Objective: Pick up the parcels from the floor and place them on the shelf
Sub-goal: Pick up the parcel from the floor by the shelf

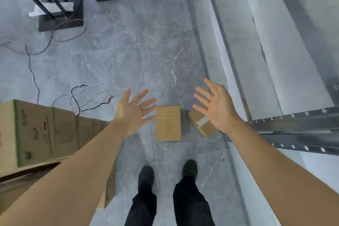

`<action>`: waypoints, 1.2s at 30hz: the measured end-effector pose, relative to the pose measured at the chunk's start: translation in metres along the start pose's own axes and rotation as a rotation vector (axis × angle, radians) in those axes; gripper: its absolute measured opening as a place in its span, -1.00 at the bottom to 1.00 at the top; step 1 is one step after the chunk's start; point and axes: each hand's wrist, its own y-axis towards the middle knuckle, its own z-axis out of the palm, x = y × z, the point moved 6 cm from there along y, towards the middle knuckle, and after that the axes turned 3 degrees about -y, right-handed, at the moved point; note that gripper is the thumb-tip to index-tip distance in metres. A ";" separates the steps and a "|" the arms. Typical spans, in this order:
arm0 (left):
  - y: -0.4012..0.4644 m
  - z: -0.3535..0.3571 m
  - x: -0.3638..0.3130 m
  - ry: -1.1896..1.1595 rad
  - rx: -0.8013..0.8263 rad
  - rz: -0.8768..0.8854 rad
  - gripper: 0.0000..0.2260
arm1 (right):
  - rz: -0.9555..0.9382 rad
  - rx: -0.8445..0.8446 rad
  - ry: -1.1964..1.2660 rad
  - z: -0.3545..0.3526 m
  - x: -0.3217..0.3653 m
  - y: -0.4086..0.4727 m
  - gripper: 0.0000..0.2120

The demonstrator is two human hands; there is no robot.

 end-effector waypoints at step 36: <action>0.366 -0.190 0.257 0.449 -0.247 -0.298 -0.43 | 0.515 -0.013 -0.391 -0.118 -0.410 0.352 -0.49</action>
